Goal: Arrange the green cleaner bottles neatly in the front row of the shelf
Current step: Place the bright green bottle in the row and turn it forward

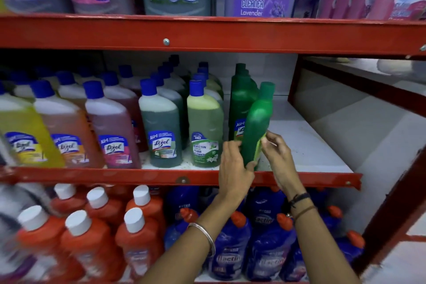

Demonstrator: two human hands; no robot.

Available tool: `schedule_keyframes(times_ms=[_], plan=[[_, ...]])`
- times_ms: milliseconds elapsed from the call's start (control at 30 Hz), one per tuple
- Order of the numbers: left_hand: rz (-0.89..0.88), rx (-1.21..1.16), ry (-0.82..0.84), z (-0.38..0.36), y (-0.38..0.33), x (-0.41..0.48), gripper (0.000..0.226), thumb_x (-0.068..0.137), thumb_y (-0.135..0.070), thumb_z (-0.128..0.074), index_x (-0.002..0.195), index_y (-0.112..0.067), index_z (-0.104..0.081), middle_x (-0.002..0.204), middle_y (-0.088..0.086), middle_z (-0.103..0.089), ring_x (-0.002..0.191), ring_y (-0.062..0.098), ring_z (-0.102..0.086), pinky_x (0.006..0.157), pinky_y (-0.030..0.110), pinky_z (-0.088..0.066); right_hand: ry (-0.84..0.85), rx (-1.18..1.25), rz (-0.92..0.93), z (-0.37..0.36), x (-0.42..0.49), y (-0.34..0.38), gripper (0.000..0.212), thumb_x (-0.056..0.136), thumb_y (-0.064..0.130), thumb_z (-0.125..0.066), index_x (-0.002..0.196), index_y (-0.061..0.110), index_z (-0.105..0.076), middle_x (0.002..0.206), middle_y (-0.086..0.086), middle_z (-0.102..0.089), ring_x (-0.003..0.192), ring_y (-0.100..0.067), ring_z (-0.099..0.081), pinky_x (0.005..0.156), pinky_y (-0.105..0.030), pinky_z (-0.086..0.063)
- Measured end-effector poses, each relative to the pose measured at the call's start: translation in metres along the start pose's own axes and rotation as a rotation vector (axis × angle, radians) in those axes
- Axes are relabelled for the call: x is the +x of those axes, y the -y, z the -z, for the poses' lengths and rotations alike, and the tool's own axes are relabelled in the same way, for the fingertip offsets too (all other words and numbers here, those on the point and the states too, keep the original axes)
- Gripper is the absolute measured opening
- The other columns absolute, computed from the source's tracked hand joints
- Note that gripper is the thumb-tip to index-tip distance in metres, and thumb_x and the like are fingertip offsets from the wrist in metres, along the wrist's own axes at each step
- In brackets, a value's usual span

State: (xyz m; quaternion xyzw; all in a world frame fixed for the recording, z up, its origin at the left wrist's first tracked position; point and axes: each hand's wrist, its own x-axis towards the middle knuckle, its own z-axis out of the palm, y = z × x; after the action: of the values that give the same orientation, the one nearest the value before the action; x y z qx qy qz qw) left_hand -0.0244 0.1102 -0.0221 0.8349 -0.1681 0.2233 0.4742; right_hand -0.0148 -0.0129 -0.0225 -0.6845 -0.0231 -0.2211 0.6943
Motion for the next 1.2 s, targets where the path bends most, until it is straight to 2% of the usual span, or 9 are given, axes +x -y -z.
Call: schedule_keyframes(times_ms=[167,367,500,567,667,833,933,1100,1200], plan=[[-0.082,-0.041,0.046,0.008,0.005,0.0,0.019,0.087,-0.005,-0.049,0.105,-0.007,-0.042,0.106,0.012,-0.046,0.095,0.025,-0.052,0.081,0.045,-0.05,-0.085,-0.263,0.044,-0.026,-0.005,0.013,0.065,0.069,0.04,-0.075,0.126,0.022,-0.049,0.114,0.001,-0.042,0.099,0.002,-0.051,0.081,-0.013,-0.044],[-0.057,-0.121,0.192,0.014,0.011,-0.004,0.061,0.077,0.017,-0.04,0.132,-0.01,-0.034,0.13,0.008,-0.038,0.119,0.019,-0.045,0.106,0.029,-0.038,-0.071,-0.188,0.077,-0.018,-0.001,0.007,0.042,0.08,0.029,-0.069,0.116,0.014,-0.054,0.116,-0.005,-0.063,0.103,-0.014,-0.064,0.086,-0.031,-0.054],[0.018,-0.128,0.183,0.016,0.008,-0.002,0.066,0.079,0.015,-0.038,0.139,-0.005,-0.021,0.141,0.011,-0.031,0.131,0.019,-0.033,0.102,0.009,-0.019,-0.013,-0.155,0.085,-0.005,0.004,0.009,0.032,0.089,0.015,-0.058,0.119,0.006,-0.052,0.113,-0.005,-0.064,0.093,0.0,-0.066,0.075,-0.015,-0.054],[0.031,-0.134,0.158,0.018,0.008,0.002,0.064,0.082,0.012,-0.038,0.14,-0.004,-0.018,0.144,0.012,-0.028,0.135,0.02,-0.028,0.104,0.011,-0.017,-0.019,-0.112,0.096,-0.002,0.008,0.009,0.03,0.092,0.009,-0.052,0.12,0.004,-0.047,0.107,0.001,-0.062,0.087,0.006,-0.065,0.073,-0.011,-0.052],[0.034,-0.142,0.145,0.018,0.007,0.006,0.063,0.083,0.011,-0.037,0.141,-0.004,-0.016,0.147,0.014,-0.026,0.137,0.019,-0.025,0.105,0.012,-0.017,0.016,-0.038,0.053,0.0,0.016,0.005,0.028,0.094,0.009,-0.047,0.121,0.006,-0.045,0.108,0.001,-0.062,0.094,-0.008,-0.064,0.076,-0.015,-0.054],[0.071,-0.128,0.199,0.015,0.004,0.011,0.073,0.08,0.014,-0.039,0.143,-0.005,-0.008,0.147,0.017,-0.023,0.135,0.023,-0.027,0.101,0.013,-0.02,0.106,0.023,-0.01,0.004,0.022,0.006,0.041,0.081,0.04,-0.062,0.117,0.021,-0.055,0.115,-0.002,-0.064,0.101,-0.012,-0.063,0.08,-0.019,-0.054],[0.106,-0.113,0.216,0.012,0.004,0.011,0.081,0.077,0.015,-0.041,0.144,-0.007,-0.001,0.146,0.019,-0.022,0.135,0.028,-0.03,0.103,0.019,-0.024,0.026,-0.052,-0.005,0.003,0.021,0.003,0.03,0.093,0.019,-0.05,0.122,0.012,-0.054,0.115,-0.006,-0.062,0.097,-0.012,-0.063,0.077,-0.017,-0.055],[0.107,-0.057,0.255,0.01,0.001,0.011,0.089,0.075,0.012,-0.041,0.144,-0.016,0.007,0.144,0.018,-0.029,0.129,0.03,-0.036,0.107,0.035,-0.034,-0.092,-0.211,0.019,-0.004,0.013,-0.001,0.035,0.095,0.025,-0.046,0.122,0.004,-0.055,0.114,-0.012,-0.063,0.098,-0.02,-0.062,0.077,-0.024,-0.051],[0.123,-0.074,0.218,0.015,-0.002,0.007,0.083,0.077,0.011,-0.038,0.145,-0.016,0.001,0.147,0.016,-0.028,0.132,0.026,-0.033,0.108,0.031,-0.03,-0.105,-0.265,0.041,-0.005,0.007,0.002,0.036,0.095,0.027,-0.046,0.119,0.003,-0.058,0.111,-0.014,-0.065,0.096,-0.02,-0.062,0.081,-0.032,-0.054]])
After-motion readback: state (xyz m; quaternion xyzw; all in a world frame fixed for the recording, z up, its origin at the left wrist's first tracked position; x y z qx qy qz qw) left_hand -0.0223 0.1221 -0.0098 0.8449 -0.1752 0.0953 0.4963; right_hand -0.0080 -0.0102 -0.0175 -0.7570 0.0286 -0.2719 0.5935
